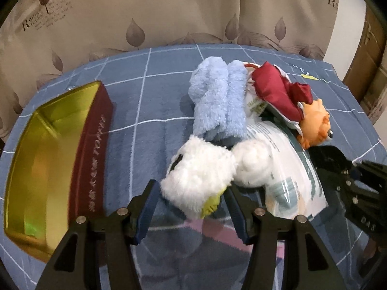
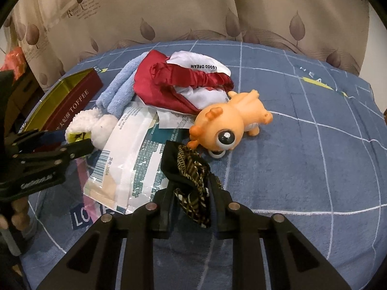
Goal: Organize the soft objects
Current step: 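Grasp the white fluffy towel roll with the left tool while the right tool grasps the black scrunchie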
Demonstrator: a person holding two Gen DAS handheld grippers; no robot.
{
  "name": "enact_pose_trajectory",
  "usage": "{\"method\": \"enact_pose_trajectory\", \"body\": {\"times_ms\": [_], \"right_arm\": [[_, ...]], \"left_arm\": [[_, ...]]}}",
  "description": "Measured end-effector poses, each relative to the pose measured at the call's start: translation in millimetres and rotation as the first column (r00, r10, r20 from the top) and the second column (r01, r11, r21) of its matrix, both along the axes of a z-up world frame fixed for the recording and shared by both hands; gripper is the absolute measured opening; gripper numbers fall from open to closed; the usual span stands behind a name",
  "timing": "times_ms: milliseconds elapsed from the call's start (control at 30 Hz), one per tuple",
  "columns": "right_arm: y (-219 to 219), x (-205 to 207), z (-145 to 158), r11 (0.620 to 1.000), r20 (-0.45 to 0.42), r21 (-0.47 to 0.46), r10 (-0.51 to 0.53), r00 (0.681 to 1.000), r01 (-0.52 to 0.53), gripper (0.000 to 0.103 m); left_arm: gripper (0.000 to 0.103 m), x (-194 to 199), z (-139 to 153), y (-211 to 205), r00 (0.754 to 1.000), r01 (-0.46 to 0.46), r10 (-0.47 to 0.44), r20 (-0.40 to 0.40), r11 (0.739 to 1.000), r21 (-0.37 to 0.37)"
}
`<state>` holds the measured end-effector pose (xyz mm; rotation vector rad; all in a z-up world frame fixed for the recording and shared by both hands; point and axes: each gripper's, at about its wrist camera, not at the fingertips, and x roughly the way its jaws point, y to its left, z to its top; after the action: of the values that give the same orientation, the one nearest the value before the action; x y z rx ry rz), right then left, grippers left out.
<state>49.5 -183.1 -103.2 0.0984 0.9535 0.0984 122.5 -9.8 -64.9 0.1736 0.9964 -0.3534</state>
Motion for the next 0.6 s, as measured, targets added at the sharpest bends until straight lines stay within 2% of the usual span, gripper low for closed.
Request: {"method": "enact_pose_trajectory", "body": {"times_ms": [100, 267, 300, 600], "right_arm": [[0, 1, -1, 1.0, -0.003, 0.004, 0.0, 1.0, 0.0, 0.02], [-1, 0, -1, 1.0, -0.003, 0.005, 0.0, 1.0, 0.0, 0.02], [-1, 1, -1, 1.0, -0.003, 0.006, 0.0, 1.0, 0.0, 0.02], [0, 0, -1, 1.0, 0.0, -0.004, 0.002, 1.0, -0.002, 0.02]], "left_arm": [[0.057, 7, -5, -2, 1.0, 0.006, -0.006, -0.015, 1.0, -0.027], [0.056, 10, -9, -2, 1.0, 0.01, -0.01, -0.002, 1.0, -0.024], [0.053, 10, -9, -1, 1.0, 0.005, -0.005, -0.001, 0.999, -0.033], [0.051, 7, -1, 12, 1.0, -0.025, 0.024, -0.009, 0.995, -0.092]]}}
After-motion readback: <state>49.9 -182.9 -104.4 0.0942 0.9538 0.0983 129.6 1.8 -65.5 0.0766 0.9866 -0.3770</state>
